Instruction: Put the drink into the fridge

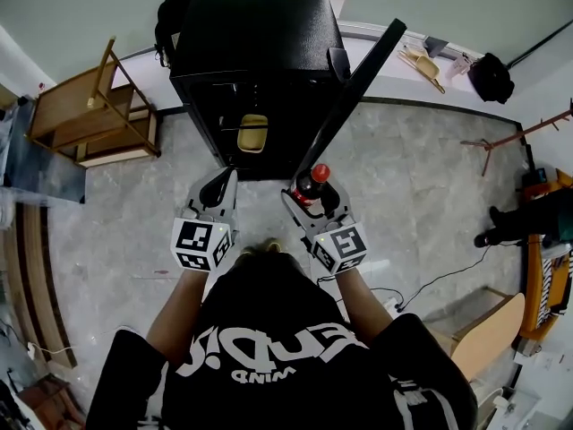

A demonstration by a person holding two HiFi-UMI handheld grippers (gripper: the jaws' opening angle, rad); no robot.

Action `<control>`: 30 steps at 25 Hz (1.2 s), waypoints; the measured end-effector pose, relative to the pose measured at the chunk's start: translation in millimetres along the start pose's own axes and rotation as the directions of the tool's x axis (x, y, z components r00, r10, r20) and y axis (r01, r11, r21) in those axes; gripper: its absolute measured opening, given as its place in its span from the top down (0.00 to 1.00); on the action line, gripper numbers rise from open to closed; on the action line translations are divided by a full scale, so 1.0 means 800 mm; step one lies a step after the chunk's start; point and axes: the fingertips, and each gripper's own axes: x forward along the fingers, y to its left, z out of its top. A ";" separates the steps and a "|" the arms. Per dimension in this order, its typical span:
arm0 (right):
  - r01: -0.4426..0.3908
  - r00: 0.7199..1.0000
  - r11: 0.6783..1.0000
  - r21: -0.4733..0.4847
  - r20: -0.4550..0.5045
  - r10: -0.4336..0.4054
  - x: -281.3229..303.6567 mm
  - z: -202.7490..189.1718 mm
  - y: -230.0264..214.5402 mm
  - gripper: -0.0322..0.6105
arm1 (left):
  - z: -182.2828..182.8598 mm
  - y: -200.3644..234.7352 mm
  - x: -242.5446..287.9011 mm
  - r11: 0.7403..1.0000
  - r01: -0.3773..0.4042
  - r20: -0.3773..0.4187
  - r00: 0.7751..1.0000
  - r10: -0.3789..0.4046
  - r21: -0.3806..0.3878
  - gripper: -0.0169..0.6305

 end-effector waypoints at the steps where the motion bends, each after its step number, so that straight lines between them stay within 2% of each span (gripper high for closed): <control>1: 0.006 1.000 1.000 0.002 0.000 -0.006 0.003 -0.004 0.001 0.42 | -0.004 0.002 0.000 1.000 0.004 -0.002 1.000 -0.004 0.000 0.96; 14: 0.031 0.999 0.999 0.009 -0.007 -0.031 0.035 -0.068 0.012 0.42 | -0.045 0.017 0.014 0.999 0.048 0.022 0.999 -0.048 0.018 0.96; 30: 0.034 0.999 0.999 -0.018 -0.025 -0.034 0.143 -0.106 -0.045 0.42 | -0.064 0.039 0.043 0.999 0.043 0.012 0.999 -0.043 -0.006 0.96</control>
